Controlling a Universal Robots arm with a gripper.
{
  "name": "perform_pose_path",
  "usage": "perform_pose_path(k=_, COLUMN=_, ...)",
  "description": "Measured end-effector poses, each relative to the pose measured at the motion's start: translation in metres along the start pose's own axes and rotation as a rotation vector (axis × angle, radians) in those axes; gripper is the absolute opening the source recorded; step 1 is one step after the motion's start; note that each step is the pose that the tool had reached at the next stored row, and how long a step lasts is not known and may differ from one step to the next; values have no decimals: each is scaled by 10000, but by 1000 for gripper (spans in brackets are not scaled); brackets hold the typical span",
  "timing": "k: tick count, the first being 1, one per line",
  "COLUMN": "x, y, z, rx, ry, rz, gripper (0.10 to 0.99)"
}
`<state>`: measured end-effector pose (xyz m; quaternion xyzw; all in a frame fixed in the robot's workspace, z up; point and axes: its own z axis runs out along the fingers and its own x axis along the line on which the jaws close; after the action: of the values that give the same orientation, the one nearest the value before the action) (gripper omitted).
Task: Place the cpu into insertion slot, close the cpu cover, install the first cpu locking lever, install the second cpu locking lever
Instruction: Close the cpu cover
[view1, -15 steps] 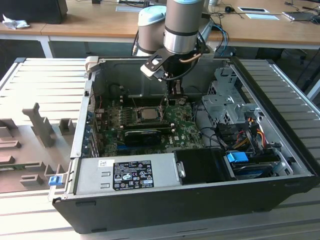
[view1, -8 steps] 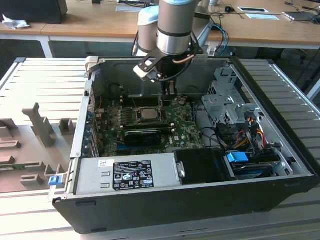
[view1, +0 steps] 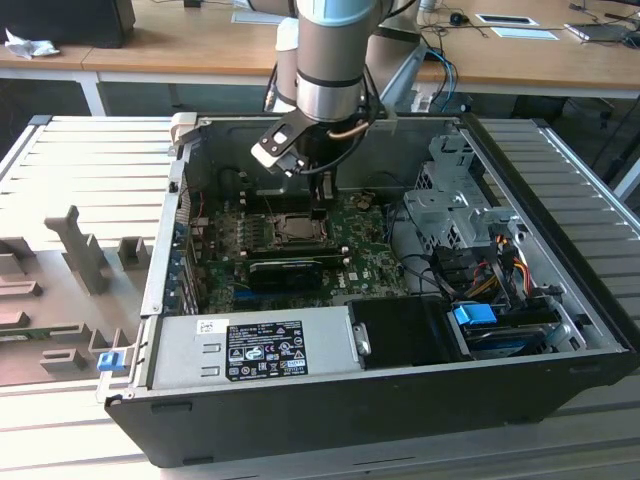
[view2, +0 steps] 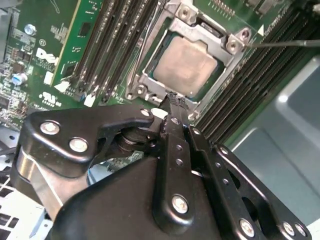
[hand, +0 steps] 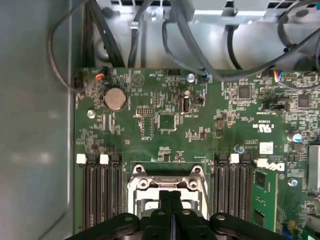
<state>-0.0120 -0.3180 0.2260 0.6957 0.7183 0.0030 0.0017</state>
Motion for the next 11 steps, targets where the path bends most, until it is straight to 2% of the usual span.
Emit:
perform_pose_path(k=1, x=0, y=-16, z=7, rx=4, ry=1, rz=-44, gripper=106)
perform_pose_path(k=3, x=4, y=-110, z=12, rx=12, ry=2, rz=-104, gripper=106)
perform_pose_path(k=6, x=6, y=-197, z=11, rx=12, ry=2, rz=-106, gripper=106)
perform_pose_path(k=11, x=9, y=-282, z=11, rx=12, ry=4, rz=-106, gripper=106)
